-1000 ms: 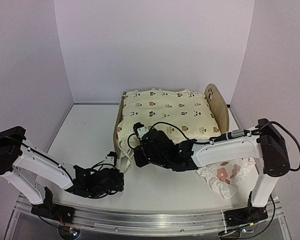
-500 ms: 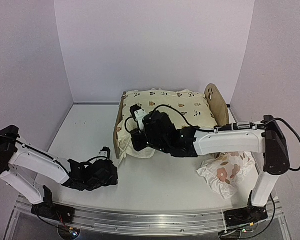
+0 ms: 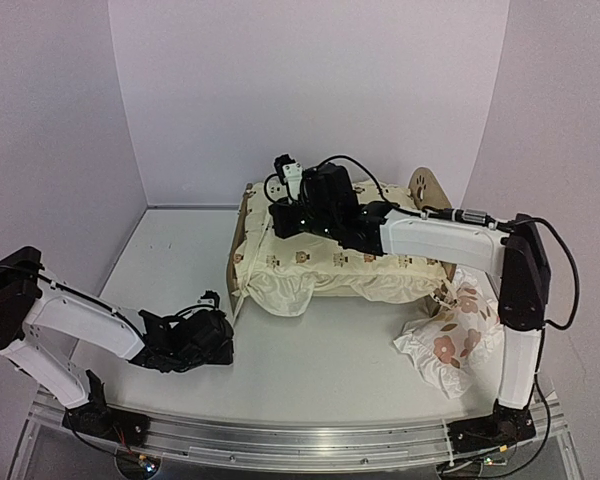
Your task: Set up the pet bed
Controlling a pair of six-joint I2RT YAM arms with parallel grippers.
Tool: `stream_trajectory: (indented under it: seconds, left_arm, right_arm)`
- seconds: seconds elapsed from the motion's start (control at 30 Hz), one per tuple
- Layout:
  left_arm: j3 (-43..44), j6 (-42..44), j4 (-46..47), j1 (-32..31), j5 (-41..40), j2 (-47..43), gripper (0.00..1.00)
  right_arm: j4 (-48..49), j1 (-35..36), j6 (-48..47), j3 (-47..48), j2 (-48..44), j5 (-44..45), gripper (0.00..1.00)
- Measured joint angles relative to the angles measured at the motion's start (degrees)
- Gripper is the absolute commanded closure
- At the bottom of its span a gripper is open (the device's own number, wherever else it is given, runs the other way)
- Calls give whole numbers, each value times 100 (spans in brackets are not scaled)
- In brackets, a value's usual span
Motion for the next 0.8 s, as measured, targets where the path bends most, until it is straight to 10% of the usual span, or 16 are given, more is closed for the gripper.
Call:
stream_trajectory:
  seconds: [0.8]
  left_arm:
    - [482, 87, -212, 323, 227, 422, 98]
  right_arm:
    - [-1058, -618, -143, 1894, 1139, -907, 100]
